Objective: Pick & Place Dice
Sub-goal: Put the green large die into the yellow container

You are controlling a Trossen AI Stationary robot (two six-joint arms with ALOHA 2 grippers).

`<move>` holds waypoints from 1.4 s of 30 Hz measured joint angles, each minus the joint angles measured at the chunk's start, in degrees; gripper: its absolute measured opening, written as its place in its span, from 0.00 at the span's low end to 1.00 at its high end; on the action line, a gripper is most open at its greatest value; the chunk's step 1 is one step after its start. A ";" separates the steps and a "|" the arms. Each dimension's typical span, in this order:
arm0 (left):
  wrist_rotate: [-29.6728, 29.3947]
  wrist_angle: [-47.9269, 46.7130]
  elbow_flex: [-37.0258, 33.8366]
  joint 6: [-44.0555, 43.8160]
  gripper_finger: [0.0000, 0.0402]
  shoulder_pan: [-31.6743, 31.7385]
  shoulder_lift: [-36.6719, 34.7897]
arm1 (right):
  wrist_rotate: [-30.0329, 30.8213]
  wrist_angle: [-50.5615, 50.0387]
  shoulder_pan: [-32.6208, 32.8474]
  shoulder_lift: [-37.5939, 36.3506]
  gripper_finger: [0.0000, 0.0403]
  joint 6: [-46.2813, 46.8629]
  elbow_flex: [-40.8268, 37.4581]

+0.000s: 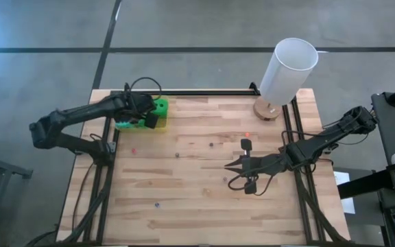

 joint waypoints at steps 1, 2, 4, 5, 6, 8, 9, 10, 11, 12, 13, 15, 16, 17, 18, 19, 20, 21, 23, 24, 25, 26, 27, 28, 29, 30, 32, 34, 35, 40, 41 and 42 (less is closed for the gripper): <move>0.14 0.20 -0.20 -0.03 0.88 0.38 -0.04 | 0.00 0.00 0.00 0.00 0.07 0.00 -0.01; 0.37 0.46 -0.49 -0.29 0.88 0.71 -0.12 | -0.01 0.00 0.00 0.00 0.07 0.00 0.00; 0.41 0.79 -0.75 -1.14 0.89 1.07 -0.11 | 0.00 0.00 0.00 0.00 0.07 0.00 0.00; 0.41 0.87 -0.93 -1.59 0.89 1.19 -0.13 | -0.02 0.00 0.00 0.00 0.07 0.00 0.00; 0.43 0.98 -1.07 -2.06 0.89 1.26 -0.11 | 0.00 0.00 -0.02 0.00 0.07 0.00 0.00; 0.41 1.09 -1.36 -3.23 0.90 1.35 -0.11 | 0.00 0.00 0.00 0.00 0.07 0.00 0.00; 0.40 1.02 -1.40 -3.72 0.90 1.37 -0.11 | -0.01 0.00 0.00 0.00 0.07 0.00 0.00; 0.29 1.01 -1.40 -4.08 0.90 1.38 -0.10 | 0.00 0.00 -0.01 0.00 0.07 0.00 0.00; 0.14 1.03 -1.40 -4.36 0.90 1.38 -0.07 | 0.00 0.00 0.00 0.00 0.07 0.00 0.00; -0.01 1.03 -1.40 -4.62 0.90 1.40 -0.07 | 0.00 0.00 0.00 0.00 0.07 0.00 0.00; -0.05 1.01 -1.43 -5.27 0.90 1.40 -0.07 | -0.02 0.00 -0.02 0.00 0.07 0.00 0.00; -0.12 0.97 -1.37 -5.98 0.89 1.46 -0.05 | 0.00 0.00 0.00 0.00 0.07 0.00 0.00; -0.27 0.98 -1.34 -6.00 0.89 1.46 -0.04 | 0.00 0.00 -0.02 0.00 0.07 0.00 0.00; -0.46 1.03 -1.32 -6.00 0.89 1.46 -0.04 | -0.01 0.00 -0.02 0.00 0.07 0.00 0.00; -0.73 1.03 -1.26 -6.06 0.89 1.46 0.00 | -0.01 0.00 -0.01 0.00 0.07 0.00 0.00; -1.24 1.07 -1.23 -6.44 0.90 1.46 0.00 | 0.00 -0.02 0.00 0.00 0.07 0.00 0.00; -1.80 1.13 -1.23 -6.98 0.90 1.46 0.00 | 0.00 0.00 0.00 0.00 0.07 0.00 0.00; -2.14 1.12 -1.23 -7.52 0.90 1.46 0.00 | 0.00 0.00 0.00 0.00 0.07 0.00 -0.01; -2.56 1.18 -1.43 -8.37 0.90 1.46 0.00 | 0.00 -0.01 -0.01 0.00 0.07 0.00 0.00; -2.69 1.18 -1.51 -8.85 0.90 1.46 0.00 | 0.00 0.00 -0.01 0.00 0.07 0.00 0.00; -2.70 1.18 -1.51 -8.97 0.90 1.46 0.00 | 0.00 0.00 -0.01 0.00 0.07 0.00 -0.01; -2.71 1.18 -1.51 -8.99 0.90 1.46 0.00 | -0.01 0.00 -0.01 0.00 0.07 0.00 -0.01; -2.87 1.18 -1.51 -8.99 0.89 1.46 0.00 | 0.00 0.00 -0.01 0.00 0.07 0.00 -0.01; -3.09 1.18 -1.51 -8.99 0.89 1.46 0.00 | 0.00 0.00 -0.01 0.00 0.07 0.00 -0.01; -3.24 1.18 -1.51 -8.99 0.89 1.46 0.00 | 0.00 0.00 -0.02 0.00 0.07 0.00 0.00; -3.31 1.18 -1.51 -8.99 0.90 1.46 0.00 | -0.01 0.00 -0.01 0.00 0.07 0.00 0.00; -3.48 1.18 -1.54 -8.99 0.90 1.46 0.01 | 0.00 0.00 0.00 0.00 0.07 0.00 -0.02; -3.72 1.17 -1.56 -8.99 0.91 1.46 0.02 | 0.00 0.00 0.00 0.00 0.07 0.00 0.00; -3.97 1.20 -1.56 -8.99 0.91 1.46 0.04 | 0.00 0.00 0.00 0.00 0.07 0.00 -0.02; -4.99 2.66 -2.58 -8.95 0.90 1.46 0.04 | -0.01 0.00 -0.02 0.00 0.07 0.00 0.00; -5.05 3.08 -2.95 -8.95 0.90 1.46 0.04 | 0.00 0.00 -0.01 0.00 0.07 0.00 0.00; -5.07 3.58 -3.36 -8.95 0.90 1.46 0.00 | 0.00 0.00 0.00 0.00 0.07 0.00 0.00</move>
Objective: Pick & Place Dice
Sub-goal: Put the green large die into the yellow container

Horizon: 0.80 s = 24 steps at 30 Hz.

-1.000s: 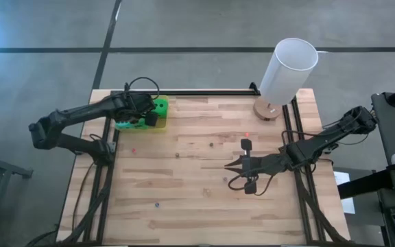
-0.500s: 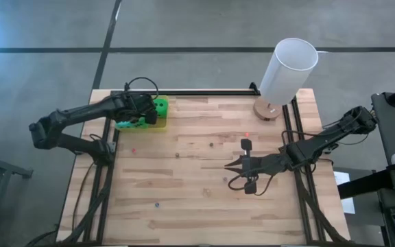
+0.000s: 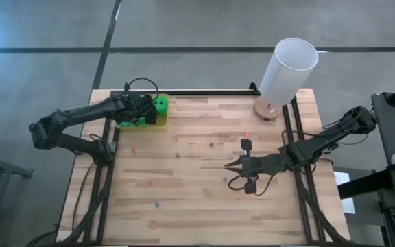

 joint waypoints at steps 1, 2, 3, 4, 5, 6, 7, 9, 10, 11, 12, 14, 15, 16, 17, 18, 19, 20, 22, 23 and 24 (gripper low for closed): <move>-0.08 0.54 -0.36 0.00 0.90 0.00 -0.03 | -0.01 0.00 -0.02 0.00 0.07 0.00 0.00; -0.17 1.07 -0.67 0.00 0.91 0.00 -0.03 | 0.00 -0.01 -0.01 0.00 0.07 0.00 0.00; -0.17 1.49 -0.93 0.00 0.91 0.02 0.00 | 0.00 0.00 0.00 0.00 0.07 0.00 0.00; -0.10 1.66 -1.08 -0.01 0.91 0.04 0.00 | 0.00 0.00 -0.02 0.00 0.07 0.00 0.00; 0.09 1.72 -1.15 -0.02 0.92 0.04 0.00 | 0.00 0.00 0.00 0.00 0.07 0.00 -0.02; 0.32 1.71 -1.15 -0.03 0.92 0.04 0.00 | 0.00 0.00 0.00 0.00 0.07 0.00 0.00; 0.64 1.70 -1.15 -0.02 0.92 0.04 0.00 | 0.00 0.00 -0.01 0.00 0.07 0.00 0.00; 1.17 1.69 -1.15 -0.01 0.92 0.04 0.00 | 0.00 0.00 0.00 0.00 0.07 0.00 -0.01; 1.70 1.73 -1.15 0.03 0.92 0.05 0.00 | -0.01 -0.01 0.00 0.00 0.07 -0.01 0.00; 2.44 1.80 -1.16 0.03 0.92 0.07 0.00 | -0.01 0.00 -0.01 0.00 0.07 0.00 -0.01; 3.18 1.91 -1.15 0.07 0.92 0.07 0.00 | 0.00 0.00 -0.01 0.00 0.07 0.00 0.00; 4.07 1.96 -1.15 0.39 0.92 0.06 0.00 | -0.01 0.00 -0.02 0.00 0.07 0.00 -0.01; 4.48 1.91 -1.08 0.53 0.92 0.04 0.00 | 0.00 0.00 -0.02 0.00 0.07 0.00 0.00; 4.88 1.65 -0.83 0.62 0.92 0.04 0.00 | 0.00 0.00 0.00 0.00 0.07 0.00 -0.02; 5.41 1.51 -0.60 0.63 0.92 0.06 0.00 | 0.00 0.00 -0.01 0.00 0.07 0.00 -0.01; 5.94 1.40 -0.37 0.63 0.93 0.05 0.00 | 0.00 0.00 0.00 0.00 0.07 0.00 0.00; 6.27 1.23 -0.06 0.63 0.93 0.04 0.01 | 0.00 0.00 -0.02 0.00 0.07 0.00 0.00; 6.50 1.00 0.26 0.65 0.93 0.04 0.04 | -0.01 0.00 -0.01 0.00 0.07 0.00 0.00; 6.64 0.74 0.56 0.72 0.93 0.04 0.04 | 0.00 0.00 -0.02 0.00 0.07 0.00 -0.02; 6.83 0.50 0.69 1.08 0.93 0.04 0.04 | 0.00 0.00 0.00 0.00 0.07 0.00 0.00; 6.97 0.33 0.78 1.61 0.93 0.04 0.04 | 0.00 0.00 -0.02 0.00 0.07 0.00 0.00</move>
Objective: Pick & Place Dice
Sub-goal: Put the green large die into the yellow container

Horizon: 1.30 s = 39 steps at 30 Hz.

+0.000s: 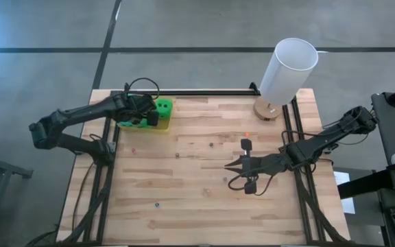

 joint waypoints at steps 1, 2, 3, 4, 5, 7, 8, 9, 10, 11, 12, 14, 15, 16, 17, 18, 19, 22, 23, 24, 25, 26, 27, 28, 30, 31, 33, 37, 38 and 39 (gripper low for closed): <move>0.06 -0.40 0.19 0.58 0.93 0.00 0.00 | -0.02 -0.02 0.00 0.00 0.07 0.00 0.00; 0.08 -0.61 0.36 0.94 0.93 0.00 0.00 | 0.00 0.00 0.00 0.00 0.07 0.00 0.00; 0.11 -0.73 0.52 1.35 0.93 0.00 0.00 | 0.00 0.00 0.01 0.00 0.07 0.00 -0.01; 0.26 -0.93 0.71 1.79 0.93 0.00 0.00 | 0.00 0.00 0.01 0.00 0.07 0.00 0.00; 0.44 -1.22 0.92 1.90 0.93 0.00 0.00 | 0.00 0.00 0.02 0.00 0.07 0.00 -0.01; 0.83 -2.22 1.50 2.04 0.94 0.00 0.00 | -0.01 0.00 0.01 0.00 0.07 0.00 0.00; 1.10 -2.71 1.71 2.05 0.94 0.00 0.00 | 0.00 0.00 0.02 0.00 0.07 0.00 -0.02; 1.23 -3.17 1.84 2.03 0.94 0.00 0.00 | 0.00 0.00 0.02 0.00 0.07 0.00 -0.02; 1.31 -3.38 1.89 2.04 0.94 0.00 0.00 | 0.00 0.00 0.00 0.00 0.07 0.00 0.00; 1.37 -3.42 1.89 2.04 0.94 0.00 0.00 | 0.00 0.00 0.00 0.00 0.07 0.00 0.00; 1.58 -3.46 1.89 2.03 0.94 0.00 0.00 | 0.00 0.00 0.00 0.00 0.07 0.00 -0.02; 2.10 -3.67 1.86 2.03 0.94 0.00 0.00 | -0.01 0.00 0.02 0.00 0.07 0.00 0.00; 2.47 -3.90 1.85 2.01 0.94 0.00 0.00 | 0.00 0.00 0.01 0.00 0.07 -0.02 0.00; 2.69 -4.25 1.83 1.97 0.94 0.00 0.00 | 0.00 0.00 0.00 0.00 0.07 0.00 -0.02; 2.83 -4.54 1.83 1.97 0.95 0.00 0.00 | 0.00 0.00 0.00 0.00 0.07 0.00 0.00; 3.05 -4.70 1.83 1.99 0.95 0.00 0.00 | -0.02 0.00 0.02 0.00 0.07 0.00 0.00; 3.07 -4.69 1.81 2.01 0.95 0.00 0.00 | -0.01 0.00 0.00 0.00 0.07 0.00 -0.01; 3.08 -4.65 1.76 1.99 0.95 0.00 0.00 | 0.00 0.00 0.02 0.00 0.07 0.00 -0.02; 3.06 -4.46 1.59 1.99 0.95 0.00 0.00 | 0.00 0.00 0.02 0.00 0.07 0.00 0.00; 3.11 -4.29 1.26 1.99 0.95 0.00 0.00 | 0.00 0.00 0.01 0.00 0.07 0.00 0.00; 3.26 -4.25 0.95 1.95 0.95 0.00 0.00 | 0.00 0.00 0.00 0.00 0.07 0.00 0.00; 3.26 -4.09 0.58 1.94 0.95 0.00 0.00 | 0.00 0.00 0.01 0.00 0.07 0.00 0.00; 3.26 -3.95 0.22 1.87 0.95 0.00 0.00 | 0.00 0.00 0.02 0.00 0.07 0.00 -0.02; 3.29 -3.85 -0.10 1.84 0.95 0.00 0.00 | -0.02 0.00 0.02 0.00 0.07 0.00 0.00; 3.26 -3.58 -0.62 1.83 0.95 0.00 0.00 | 0.00 0.00 0.00 0.00 0.07 0.00 0.00; 3.25 -3.49 -0.77 1.83 0.96 0.00 0.00 | 0.00 0.00 0.01 0.00 0.07 0.00 -0.02; 3.24 -3.29 -0.86 1.84 0.96 0.00 0.00 | 0.00 0.00 0.02 0.00 0.07 0.00 0.00; 3.20 -2.59 -0.88 1.86 0.96 0.02 0.00 | 0.00 0.00 0.00 0.00 0.07 0.00 0.00; 3.23 -2.55 -0.88 1.86 0.96 0.02 0.00 | -0.02 0.00 0.00 0.00 0.07 0.00 0.00; 3.25 -2.51 -0.88 1.86 0.96 0.02 0.00 | -0.01 0.00 0.02 0.00 0.07 0.00 0.00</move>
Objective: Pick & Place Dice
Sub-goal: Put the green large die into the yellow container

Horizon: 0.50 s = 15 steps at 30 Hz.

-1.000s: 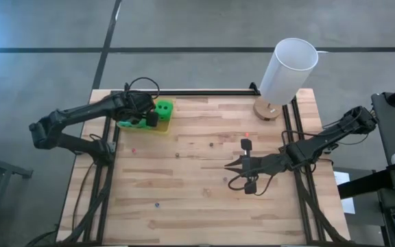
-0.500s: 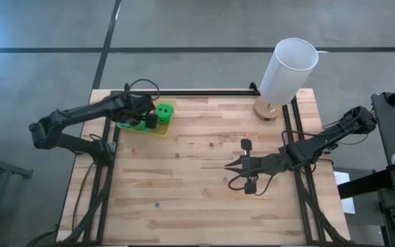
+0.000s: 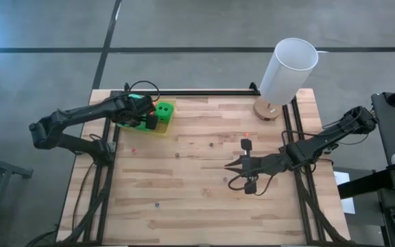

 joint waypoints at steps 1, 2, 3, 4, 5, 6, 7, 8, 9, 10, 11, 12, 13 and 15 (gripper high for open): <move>0.03 0.01 0.01 0.03 0.97 0.00 0.00 | 0.01 0.00 -0.01 0.00 0.07 0.00 0.00; 0.09 0.02 0.02 0.17 0.98 0.02 0.00 | 0.01 -0.01 -0.01 0.00 0.07 0.00 -0.01; 0.20 0.04 0.02 0.22 0.98 0.02 0.00 | 0.01 0.00 0.00 0.00 0.07 0.00 0.00; 0.21 0.05 0.02 0.22 0.99 0.02 0.00 | 0.01 0.00 0.00 0.00 0.07 0.00 -0.01; 0.23 0.07 0.02 0.20 0.99 0.02 0.00 | -0.01 0.00 0.00 0.00 0.07 0.00 -0.01; 0.25 0.14 0.02 0.15 0.99 0.02 0.00 | -0.01 0.00 0.00 0.00 0.07 0.00 0.00; 0.29 0.22 0.02 0.15 0.99 0.02 0.00 | 0.01 0.00 0.00 0.00 0.07 0.00 0.00; 0.40 0.25 0.02 0.15 0.99 0.02 0.00 | 0.01 0.00 0.00 0.00 0.07 0.00 -0.01; 0.40 0.25 0.02 0.17 0.99 0.02 0.00 | 0.01 0.00 -0.02 0.00 0.07 0.00 0.00; 0.40 0.25 0.02 0.17 0.99 0.02 0.00 | 0.01 0.00 0.00 0.00 0.07 -0.01 0.00; 0.40 0.25 0.02 0.17 0.99 0.02 0.00 | 0.00 0.00 -0.01 0.00 0.07 0.00 -0.01; 0.40 0.25 0.02 0.17 0.99 0.02 0.00 | 0.01 0.00 -0.02 0.00 0.07 0.00 0.00; 0.41 0.25 0.02 0.15 0.99 0.02 0.00 | 0.00 0.00 0.00 0.00 0.07 0.00 0.00; 0.42 0.24 0.05 0.13 1.00 0.02 0.00 | 0.01 0.00 -0.02 0.00 0.07 0.00 0.00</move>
